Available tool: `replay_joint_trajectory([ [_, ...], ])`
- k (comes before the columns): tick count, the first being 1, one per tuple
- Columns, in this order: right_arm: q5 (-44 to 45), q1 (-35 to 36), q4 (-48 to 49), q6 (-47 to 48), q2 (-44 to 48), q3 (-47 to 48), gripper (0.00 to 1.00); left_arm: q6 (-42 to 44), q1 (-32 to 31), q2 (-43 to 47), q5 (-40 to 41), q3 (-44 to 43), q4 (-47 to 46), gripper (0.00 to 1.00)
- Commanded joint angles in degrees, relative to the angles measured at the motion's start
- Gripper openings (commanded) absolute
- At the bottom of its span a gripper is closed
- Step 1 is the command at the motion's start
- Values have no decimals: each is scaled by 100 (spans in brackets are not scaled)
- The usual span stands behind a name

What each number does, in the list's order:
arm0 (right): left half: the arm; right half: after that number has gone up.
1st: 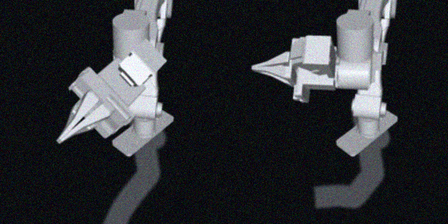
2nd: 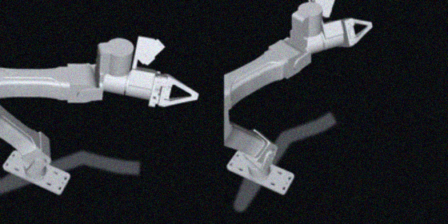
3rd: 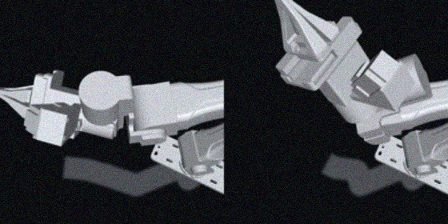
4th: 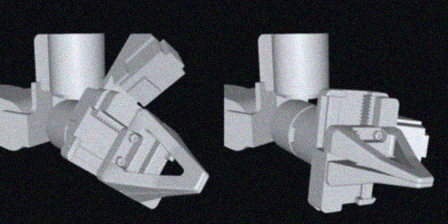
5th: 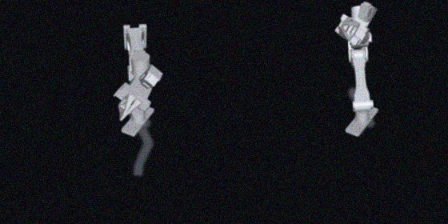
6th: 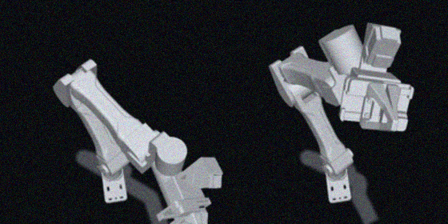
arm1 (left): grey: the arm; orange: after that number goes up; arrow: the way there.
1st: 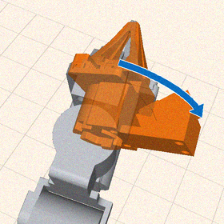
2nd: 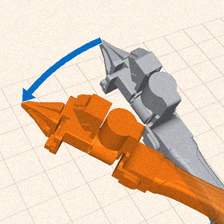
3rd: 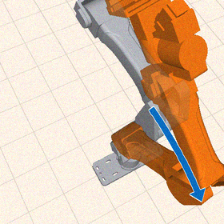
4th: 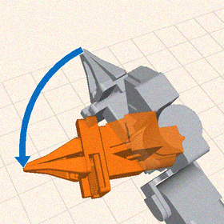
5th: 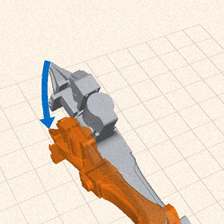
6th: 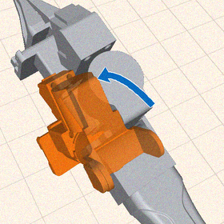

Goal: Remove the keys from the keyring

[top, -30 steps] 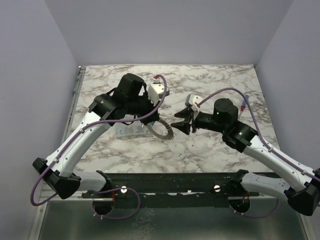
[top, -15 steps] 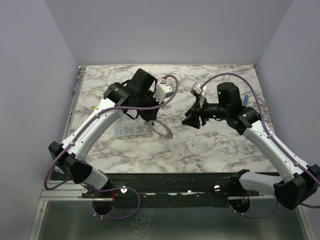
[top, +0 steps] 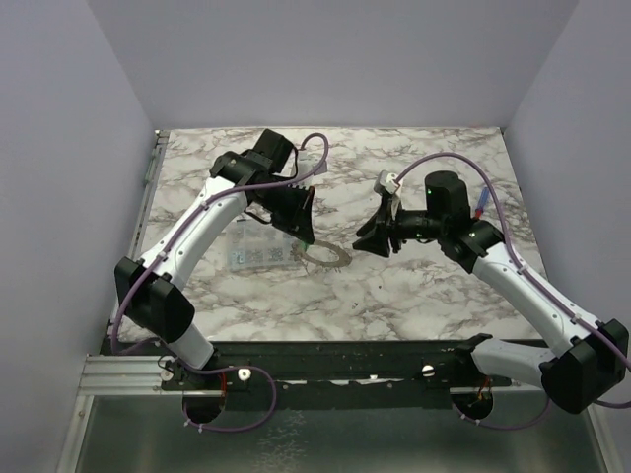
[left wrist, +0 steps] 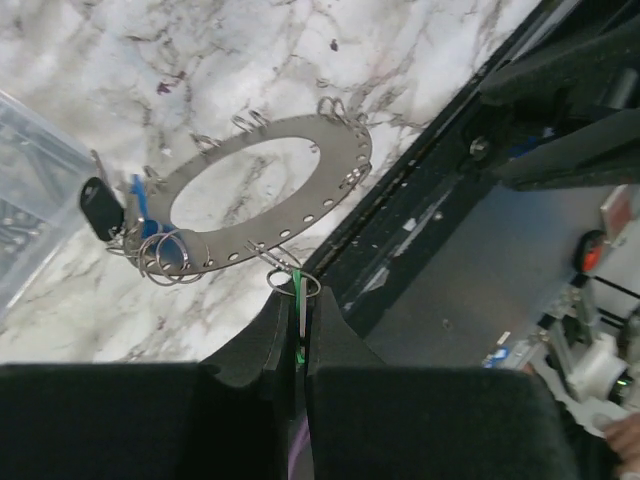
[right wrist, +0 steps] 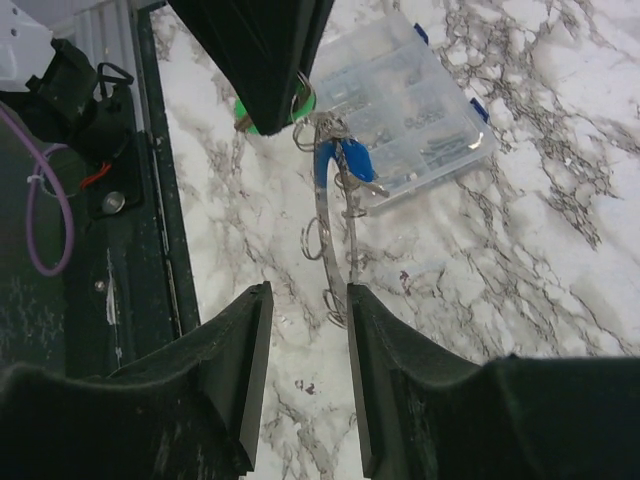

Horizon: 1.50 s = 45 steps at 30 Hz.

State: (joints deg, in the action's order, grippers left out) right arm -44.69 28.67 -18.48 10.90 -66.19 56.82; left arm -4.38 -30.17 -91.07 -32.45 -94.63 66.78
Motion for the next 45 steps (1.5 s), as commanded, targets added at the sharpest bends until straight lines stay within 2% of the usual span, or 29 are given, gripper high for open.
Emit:
replay_joint_trajectory([
  [1,-559,35,962,-440,-108,-248,43,-680,238,-198,-1265,198,-258,0],
  [5,-622,231,1273,-494,-328,-309,43,-1126,573,-357,-2255,623,-513,0],
  [9,-551,331,1416,-421,-485,-337,44,-1903,835,-319,-3359,1439,-1023,0],
  [14,-683,449,1774,-452,-733,-392,44,-2562,882,-69,-3734,2046,-1403,0],
  [19,-715,639,1783,-226,-918,-305,47,-3088,890,-26,-4089,2198,-1463,0],
  [27,-793,640,1238,462,-796,-90,50,-3244,882,-331,-4308,2012,-1466,0],
  [45,-545,995,1329,905,-1346,246,49,-3490,882,32,-4359,2160,-1762,0],
])
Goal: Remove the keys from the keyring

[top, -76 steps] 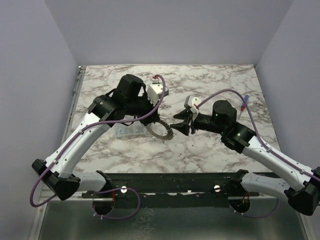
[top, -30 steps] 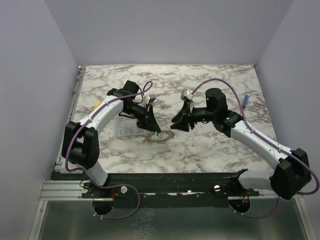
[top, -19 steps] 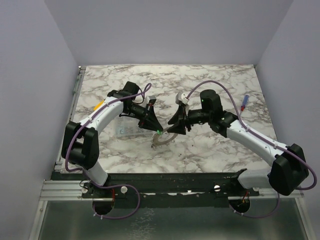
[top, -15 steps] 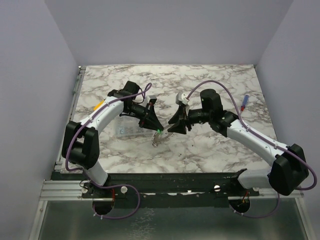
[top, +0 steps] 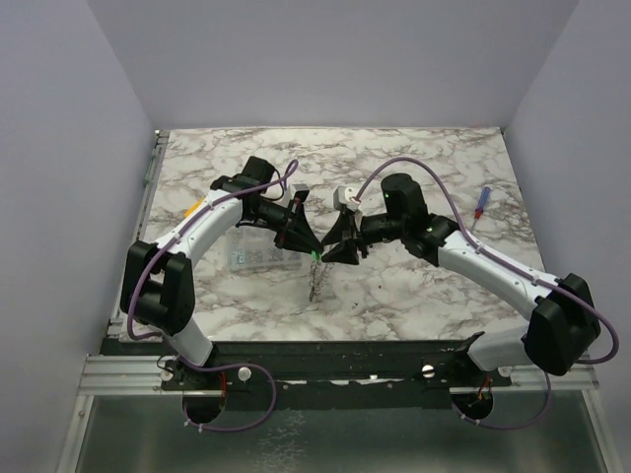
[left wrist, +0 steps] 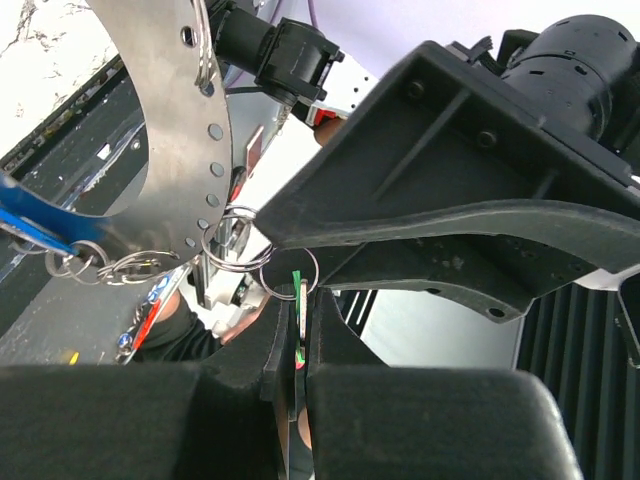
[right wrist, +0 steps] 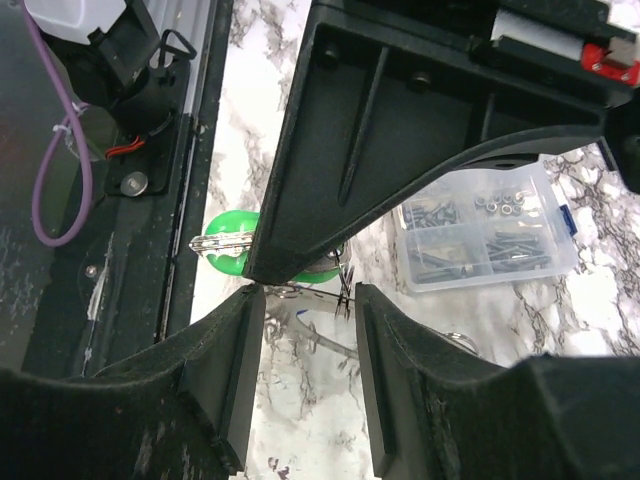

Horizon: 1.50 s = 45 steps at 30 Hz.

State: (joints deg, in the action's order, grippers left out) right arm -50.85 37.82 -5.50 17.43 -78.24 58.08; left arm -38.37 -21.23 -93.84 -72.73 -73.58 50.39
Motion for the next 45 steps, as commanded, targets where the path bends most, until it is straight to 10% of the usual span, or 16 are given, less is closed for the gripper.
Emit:
replay_joint_trajectory([
  [1,113,84,74,274,-155,97,48,-85,-17,332,-330,81,-127,0],
  [15,636,72,380,129,23,-200,1,-171,19,437,-355,170,-296,0],
  [35,-217,-399,774,-525,218,-574,1,-232,215,485,60,410,-439,0],
  [40,-360,-381,711,-445,172,-540,34,-199,215,490,75,434,-441,0],
  [45,-273,-309,560,-342,74,-306,39,-191,214,481,51,482,-444,0],
])
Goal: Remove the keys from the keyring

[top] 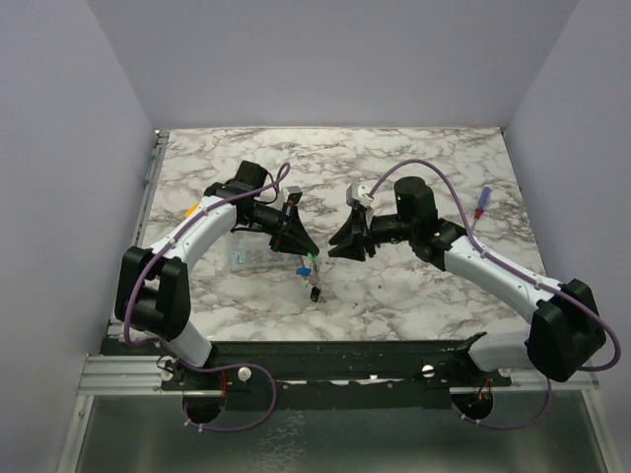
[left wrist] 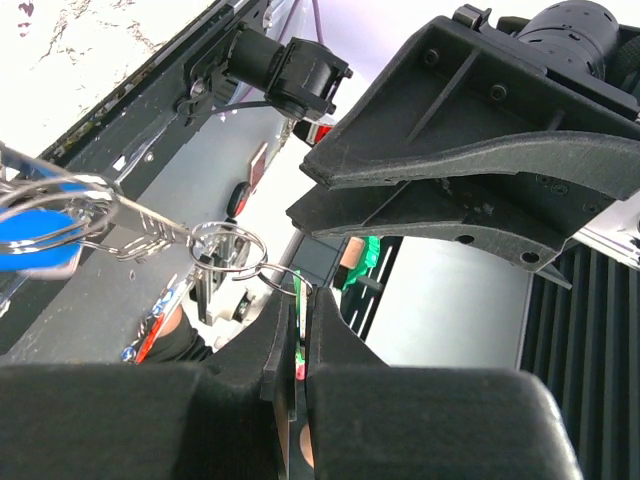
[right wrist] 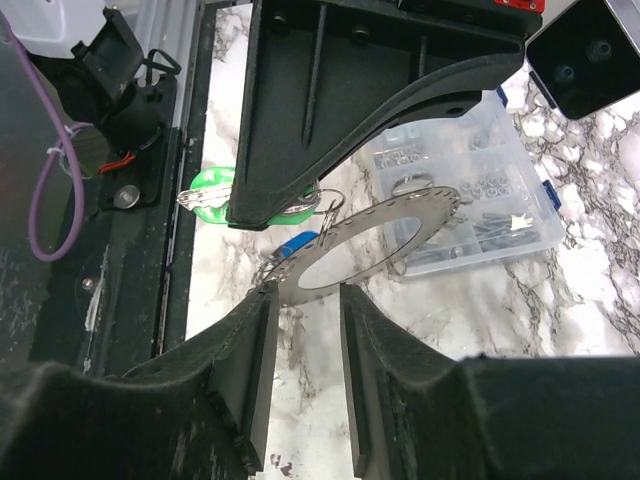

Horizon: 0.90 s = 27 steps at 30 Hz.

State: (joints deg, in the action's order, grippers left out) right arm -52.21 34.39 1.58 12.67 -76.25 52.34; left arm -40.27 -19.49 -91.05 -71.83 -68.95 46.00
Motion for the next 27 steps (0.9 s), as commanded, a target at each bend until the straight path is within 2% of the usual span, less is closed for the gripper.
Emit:
replay_joint_trajectory([
  [1,-128,59,-147,143,-146,313,40,-3,37,197,-35,-1,-11,0],
  [13,250,420,80,200,-556,506,50,-25,15,169,-136,-79,-1,0],
  [27,870,443,657,-327,-776,537,49,-23,-26,177,-162,-65,-3,0],
])
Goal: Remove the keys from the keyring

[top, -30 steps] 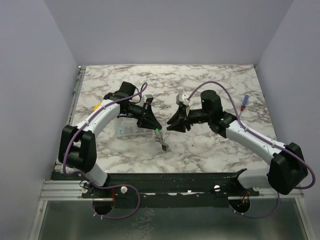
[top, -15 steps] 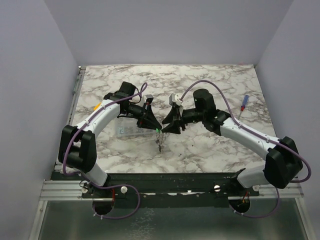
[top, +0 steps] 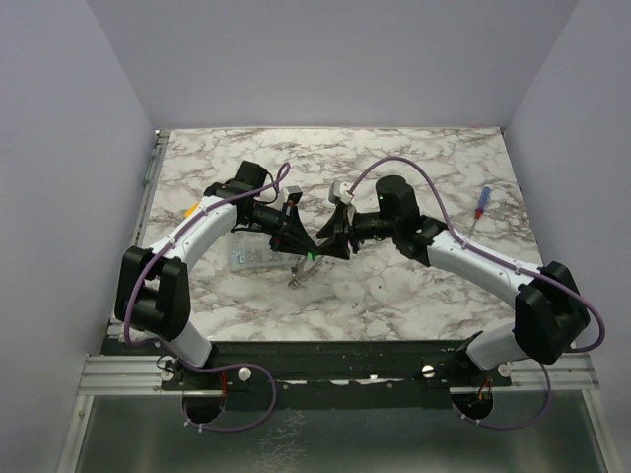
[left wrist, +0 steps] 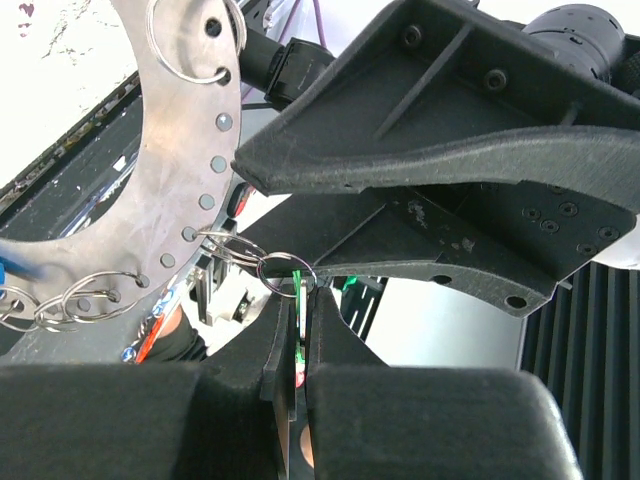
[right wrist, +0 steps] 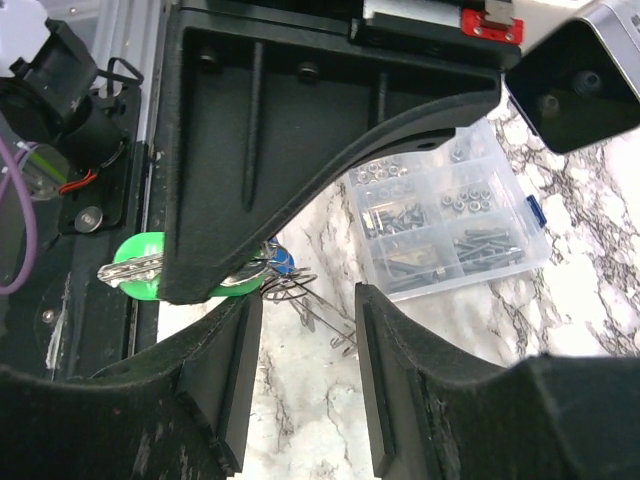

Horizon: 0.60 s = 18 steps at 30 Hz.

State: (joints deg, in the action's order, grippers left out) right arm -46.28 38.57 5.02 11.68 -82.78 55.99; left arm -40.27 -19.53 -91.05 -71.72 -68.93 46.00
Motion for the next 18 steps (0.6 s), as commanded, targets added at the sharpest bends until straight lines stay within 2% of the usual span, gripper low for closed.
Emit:
replay_joint_trajectory([
  [1,242,28,315,-247,-136,176,50,-24,-18,175,-182,-75,0,0],
  [6,-193,28,262,-252,-164,180,56,-16,-16,150,-184,-112,-1,0],
  [12,-156,32,230,-196,-172,220,56,-7,-26,140,-183,-112,2,0],
  [15,240,37,251,-192,-177,220,51,-7,-27,140,-191,-106,2,0],
  [18,650,31,249,-173,-124,157,39,-7,-25,163,-192,-67,-7,0],
])
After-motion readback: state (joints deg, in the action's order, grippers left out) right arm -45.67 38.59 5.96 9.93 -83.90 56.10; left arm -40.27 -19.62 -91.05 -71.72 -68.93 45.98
